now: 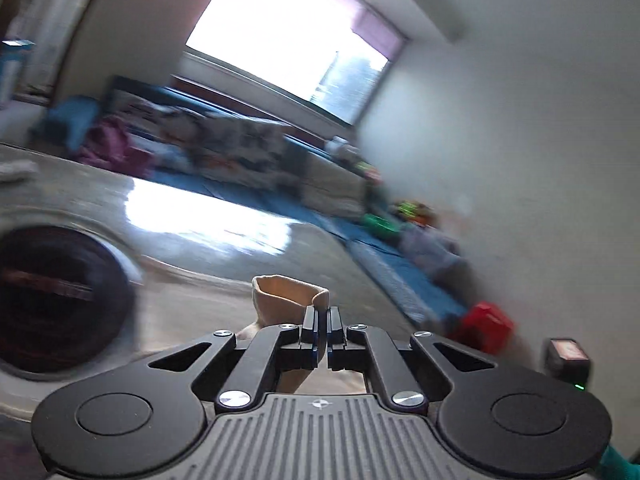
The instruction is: Fold clothes
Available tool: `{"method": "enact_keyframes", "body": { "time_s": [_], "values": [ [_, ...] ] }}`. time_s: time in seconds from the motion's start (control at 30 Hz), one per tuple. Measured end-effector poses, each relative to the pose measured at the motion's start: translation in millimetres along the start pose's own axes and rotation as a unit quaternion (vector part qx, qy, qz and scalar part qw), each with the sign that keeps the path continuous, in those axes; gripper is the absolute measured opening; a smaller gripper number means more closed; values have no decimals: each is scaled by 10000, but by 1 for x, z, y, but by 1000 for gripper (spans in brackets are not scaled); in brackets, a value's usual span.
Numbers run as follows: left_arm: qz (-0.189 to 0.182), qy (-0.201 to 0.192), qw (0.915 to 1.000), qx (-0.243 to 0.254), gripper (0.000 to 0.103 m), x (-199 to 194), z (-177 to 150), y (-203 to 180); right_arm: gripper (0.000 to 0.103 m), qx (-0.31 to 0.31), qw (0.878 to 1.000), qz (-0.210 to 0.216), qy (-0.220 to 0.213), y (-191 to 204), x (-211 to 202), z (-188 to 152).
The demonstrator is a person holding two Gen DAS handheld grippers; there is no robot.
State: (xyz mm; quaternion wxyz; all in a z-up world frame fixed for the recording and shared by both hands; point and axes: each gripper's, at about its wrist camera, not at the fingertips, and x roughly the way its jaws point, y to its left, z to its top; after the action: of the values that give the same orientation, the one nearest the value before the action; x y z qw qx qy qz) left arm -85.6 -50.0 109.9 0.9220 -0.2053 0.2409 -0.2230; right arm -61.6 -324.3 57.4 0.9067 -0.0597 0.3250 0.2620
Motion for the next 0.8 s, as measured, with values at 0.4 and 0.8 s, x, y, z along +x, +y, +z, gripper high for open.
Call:
{"method": "enact_keyframes", "body": {
  "time_s": [0.4,0.8],
  "values": [
    [15,1023,9936,487,28,22,-45,20,38,410,9989,-80,229,-18,-7,-9],
    [1239,1041,9848,630,46,-3,-55,77,34,322,9971,-126,671,-1,14,-28]
  ]
}}
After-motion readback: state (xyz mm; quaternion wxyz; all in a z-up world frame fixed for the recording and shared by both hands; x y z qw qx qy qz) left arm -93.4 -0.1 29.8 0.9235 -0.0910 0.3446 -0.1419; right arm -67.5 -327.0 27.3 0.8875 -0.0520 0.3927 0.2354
